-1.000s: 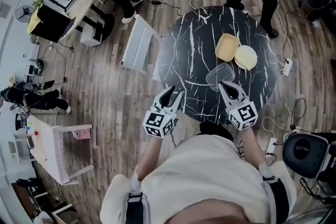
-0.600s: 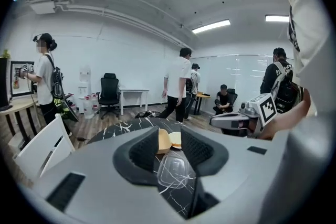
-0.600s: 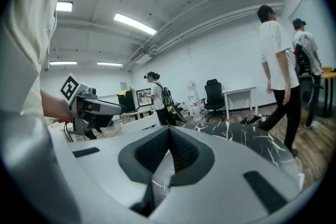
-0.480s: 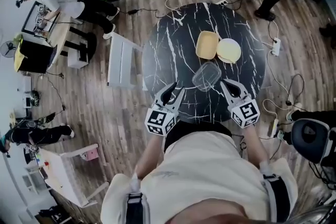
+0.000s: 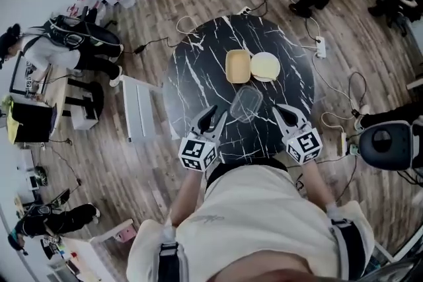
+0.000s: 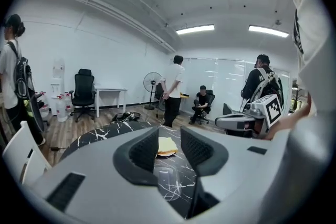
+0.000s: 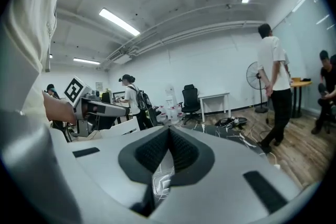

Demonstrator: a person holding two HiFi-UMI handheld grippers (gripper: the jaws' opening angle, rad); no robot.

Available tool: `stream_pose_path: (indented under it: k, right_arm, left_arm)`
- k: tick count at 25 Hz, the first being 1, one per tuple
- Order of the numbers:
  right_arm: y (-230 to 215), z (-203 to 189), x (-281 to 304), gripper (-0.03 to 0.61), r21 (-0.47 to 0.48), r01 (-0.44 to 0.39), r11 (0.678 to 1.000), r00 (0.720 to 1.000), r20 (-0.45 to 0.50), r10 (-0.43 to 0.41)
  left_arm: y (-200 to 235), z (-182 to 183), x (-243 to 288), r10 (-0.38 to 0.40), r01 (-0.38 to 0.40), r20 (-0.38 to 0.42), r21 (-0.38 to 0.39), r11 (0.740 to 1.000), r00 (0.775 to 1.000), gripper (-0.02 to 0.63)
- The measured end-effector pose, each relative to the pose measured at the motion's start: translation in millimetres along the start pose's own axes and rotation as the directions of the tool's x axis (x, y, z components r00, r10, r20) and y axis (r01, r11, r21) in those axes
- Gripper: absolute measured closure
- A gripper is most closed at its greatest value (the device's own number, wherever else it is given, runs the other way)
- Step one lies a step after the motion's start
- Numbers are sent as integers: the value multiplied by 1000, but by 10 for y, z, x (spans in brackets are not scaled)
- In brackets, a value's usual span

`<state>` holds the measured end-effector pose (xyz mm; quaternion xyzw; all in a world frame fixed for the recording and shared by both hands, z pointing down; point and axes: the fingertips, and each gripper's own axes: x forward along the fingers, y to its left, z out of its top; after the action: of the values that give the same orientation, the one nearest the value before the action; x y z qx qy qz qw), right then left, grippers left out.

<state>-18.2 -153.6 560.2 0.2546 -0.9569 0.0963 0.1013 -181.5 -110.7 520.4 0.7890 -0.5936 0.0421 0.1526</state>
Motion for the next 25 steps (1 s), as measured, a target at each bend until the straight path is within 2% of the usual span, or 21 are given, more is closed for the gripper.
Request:
stream_pose_path:
  k: [6, 10, 12, 18, 25]
  right_arm:
    - [-45, 122, -102, 571, -46, 114, 992, 993, 15, -113]
    - [-36, 187, -115, 572, -32, 173, 984, 985, 7, -172]
    - [13, 219, -97, 571, -21, 186, 982, 982, 8, -186]
    - [189, 218, 33, 571, -87, 198, 976, 980, -6, -199]
    - [174, 145, 60, 572, -75, 223, 972, 974, -28, -226]
  left_arm:
    - [53, 104, 121, -99, 99, 20, 15, 995, 995, 466]
    - [101, 32, 192, -151, 151, 0, 9, 988, 989, 466]
    - [129, 6, 220, -171, 171, -9, 4, 985, 985, 466]
    - [271, -196, 295, -198, 198, -66, -7, 980, 978, 466]
    - [340, -312, 434, -229, 230, -107, -5, 973, 967, 466]
